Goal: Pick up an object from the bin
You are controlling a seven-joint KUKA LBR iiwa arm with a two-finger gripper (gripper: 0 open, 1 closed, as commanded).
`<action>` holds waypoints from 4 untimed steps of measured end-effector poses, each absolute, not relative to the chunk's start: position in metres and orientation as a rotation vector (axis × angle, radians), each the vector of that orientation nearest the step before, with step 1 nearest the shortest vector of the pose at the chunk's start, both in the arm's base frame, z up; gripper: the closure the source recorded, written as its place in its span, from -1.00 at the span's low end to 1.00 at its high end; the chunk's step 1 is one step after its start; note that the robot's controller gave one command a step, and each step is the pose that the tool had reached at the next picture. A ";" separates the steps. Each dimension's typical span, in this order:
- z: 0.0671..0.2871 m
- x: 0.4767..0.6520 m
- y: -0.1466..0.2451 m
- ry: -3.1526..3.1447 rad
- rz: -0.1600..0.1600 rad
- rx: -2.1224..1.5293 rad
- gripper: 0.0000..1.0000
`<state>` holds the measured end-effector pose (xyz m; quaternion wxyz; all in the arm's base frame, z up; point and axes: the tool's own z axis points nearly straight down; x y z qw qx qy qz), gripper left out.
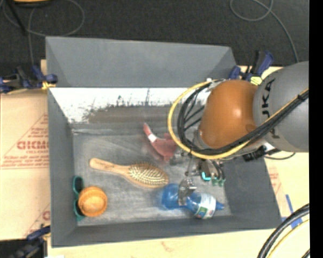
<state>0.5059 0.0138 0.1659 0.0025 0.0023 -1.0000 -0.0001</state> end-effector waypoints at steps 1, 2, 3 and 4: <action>0.170 0.508 0.014 -3.144 -0.001 0.007 -1.00; 0.085 0.490 -0.004 -3.141 -0.004 0.156 1.00; 0.085 0.490 -0.004 -3.141 -0.004 0.156 1.00; 0.111 0.492 -0.007 -3.140 0.000 0.170 1.00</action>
Offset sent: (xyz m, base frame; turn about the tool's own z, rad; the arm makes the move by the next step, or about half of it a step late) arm -0.0220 -0.0188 -0.0959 -0.0940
